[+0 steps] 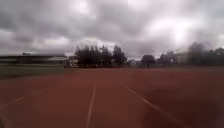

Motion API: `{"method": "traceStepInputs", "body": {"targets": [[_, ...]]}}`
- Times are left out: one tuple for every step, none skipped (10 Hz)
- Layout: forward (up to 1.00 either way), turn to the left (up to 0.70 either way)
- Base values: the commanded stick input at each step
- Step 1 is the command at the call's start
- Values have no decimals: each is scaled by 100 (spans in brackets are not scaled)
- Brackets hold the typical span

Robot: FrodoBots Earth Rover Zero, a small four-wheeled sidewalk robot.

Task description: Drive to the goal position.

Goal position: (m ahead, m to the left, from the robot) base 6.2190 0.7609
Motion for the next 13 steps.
{"method": "traceStepInputs", "body": {"targets": [[70, 0], [70, 0], [70, 0], [70, 0], [70, 0], [70, 0], [70, 0], [70, 0], [70, 0], [70, 0], [70, 0], [70, 0], [70, 0]]}}
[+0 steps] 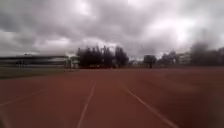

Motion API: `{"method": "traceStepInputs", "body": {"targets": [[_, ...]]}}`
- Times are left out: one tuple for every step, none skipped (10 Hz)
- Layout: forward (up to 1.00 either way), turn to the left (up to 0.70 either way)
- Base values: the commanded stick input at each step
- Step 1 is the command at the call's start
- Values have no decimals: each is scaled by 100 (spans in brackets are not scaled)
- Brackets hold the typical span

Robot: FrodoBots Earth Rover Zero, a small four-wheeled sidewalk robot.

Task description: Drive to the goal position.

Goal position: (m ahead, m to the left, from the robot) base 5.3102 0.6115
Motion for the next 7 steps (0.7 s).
{"method": "traceStepInputs", "body": {"targets": [[70, 0], [70, 0], [70, 0], [70, 0], [70, 0], [70, 0], [70, 0]]}}
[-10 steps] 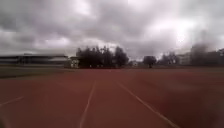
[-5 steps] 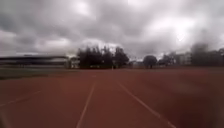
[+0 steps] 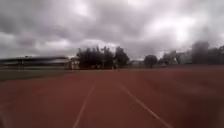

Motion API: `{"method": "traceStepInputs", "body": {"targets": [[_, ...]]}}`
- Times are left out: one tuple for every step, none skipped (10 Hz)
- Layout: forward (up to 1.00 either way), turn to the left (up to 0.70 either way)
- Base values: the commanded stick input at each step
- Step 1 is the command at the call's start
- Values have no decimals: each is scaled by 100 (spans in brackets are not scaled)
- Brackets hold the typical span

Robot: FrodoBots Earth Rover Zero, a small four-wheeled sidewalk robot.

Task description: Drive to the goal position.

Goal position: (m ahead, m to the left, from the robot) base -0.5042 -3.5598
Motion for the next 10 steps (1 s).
{"method": "traceStepInputs", "body": {"targets": [[70, 0], [70, 0], [70, 0], [70, 0], [70, 0], [70, 0], [70, 0], [70, 0], [70, 0], [70, 0]]}}
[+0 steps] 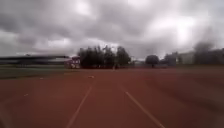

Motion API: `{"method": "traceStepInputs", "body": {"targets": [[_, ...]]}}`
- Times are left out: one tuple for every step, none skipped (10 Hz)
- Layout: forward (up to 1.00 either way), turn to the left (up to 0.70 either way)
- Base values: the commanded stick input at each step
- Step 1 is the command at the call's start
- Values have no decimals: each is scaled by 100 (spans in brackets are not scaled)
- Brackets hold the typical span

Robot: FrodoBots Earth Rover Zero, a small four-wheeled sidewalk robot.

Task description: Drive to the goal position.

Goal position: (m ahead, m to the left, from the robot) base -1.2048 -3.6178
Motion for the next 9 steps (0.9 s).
{"method": "traceStepInputs", "body": {"targets": [[70, 0], [70, 0], [70, 0], [70, 0], [70, 0], [70, 0], [70, 0], [70, 0], [70, 0]]}}
